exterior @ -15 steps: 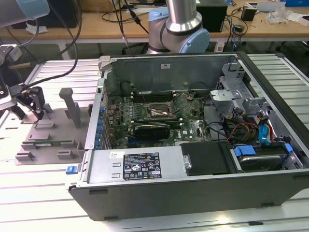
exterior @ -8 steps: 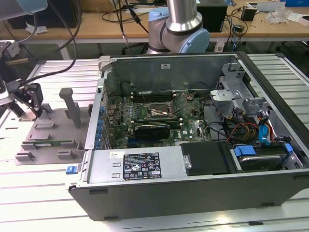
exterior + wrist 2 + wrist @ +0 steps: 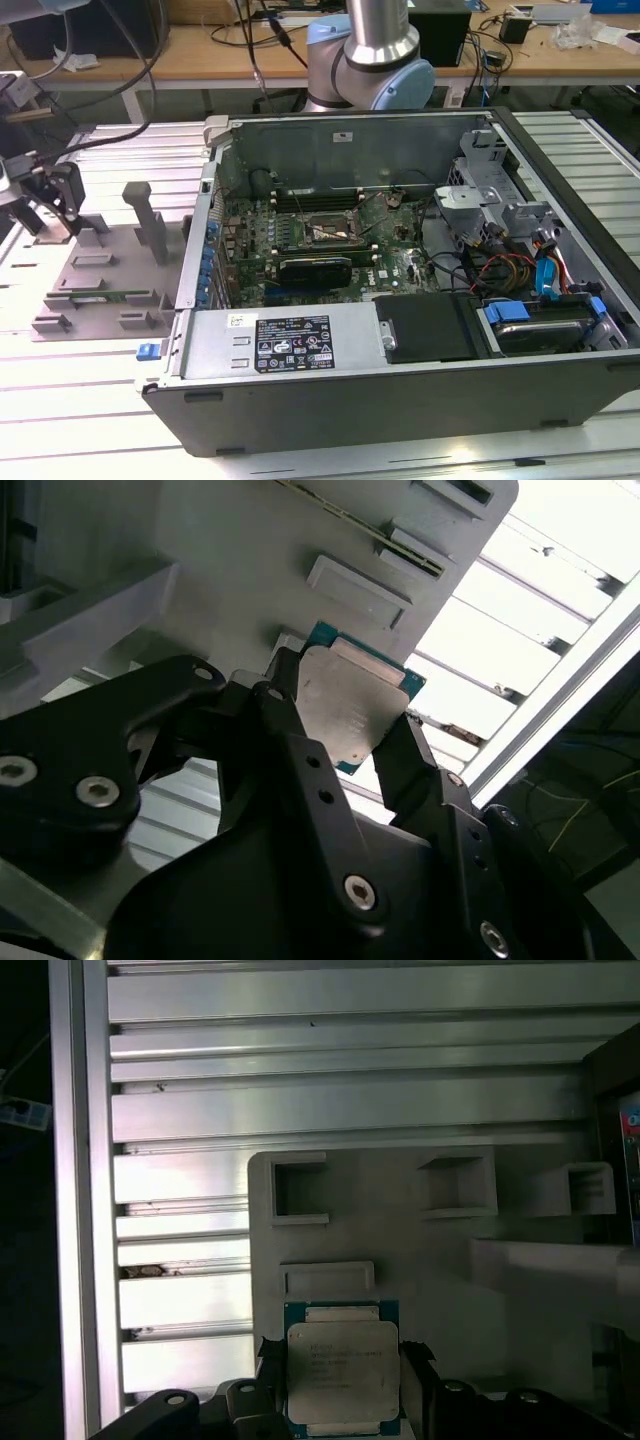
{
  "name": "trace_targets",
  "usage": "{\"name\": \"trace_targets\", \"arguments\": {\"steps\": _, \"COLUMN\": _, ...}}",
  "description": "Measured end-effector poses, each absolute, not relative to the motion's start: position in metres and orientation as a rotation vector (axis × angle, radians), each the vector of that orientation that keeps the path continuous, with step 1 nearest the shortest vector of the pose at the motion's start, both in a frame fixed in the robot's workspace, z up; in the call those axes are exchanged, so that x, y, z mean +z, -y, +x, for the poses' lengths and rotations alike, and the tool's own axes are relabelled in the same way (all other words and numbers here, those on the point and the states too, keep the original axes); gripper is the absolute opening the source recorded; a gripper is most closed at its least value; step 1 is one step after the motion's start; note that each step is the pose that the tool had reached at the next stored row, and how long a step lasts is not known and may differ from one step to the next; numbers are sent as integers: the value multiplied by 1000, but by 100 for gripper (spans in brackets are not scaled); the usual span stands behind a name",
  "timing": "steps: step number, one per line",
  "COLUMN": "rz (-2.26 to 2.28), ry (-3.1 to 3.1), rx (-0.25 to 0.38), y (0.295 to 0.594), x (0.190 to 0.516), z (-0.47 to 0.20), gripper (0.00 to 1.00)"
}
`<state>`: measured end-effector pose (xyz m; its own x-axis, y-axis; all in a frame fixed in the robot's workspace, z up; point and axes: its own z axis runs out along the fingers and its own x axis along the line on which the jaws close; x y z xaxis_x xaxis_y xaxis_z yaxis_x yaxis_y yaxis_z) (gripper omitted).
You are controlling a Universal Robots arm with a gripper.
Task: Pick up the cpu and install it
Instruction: 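Pick up the cpu and move it towards the insertion slot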
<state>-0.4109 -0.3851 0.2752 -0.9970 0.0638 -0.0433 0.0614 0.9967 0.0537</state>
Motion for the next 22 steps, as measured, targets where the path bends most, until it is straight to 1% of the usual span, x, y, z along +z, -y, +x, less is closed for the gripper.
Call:
{"name": "trace_targets", "arguments": {"steps": 14, "rz": 97, "ry": -3094, "rx": 81, "y": 385, "x": 304, "z": -411, "gripper": 54}}
{"name": "trace_targets", "arguments": {"steps": 22, "rz": 97, "ry": -3094, "rx": 81, "y": 385, "x": 314, "z": -411, "gripper": 54}}
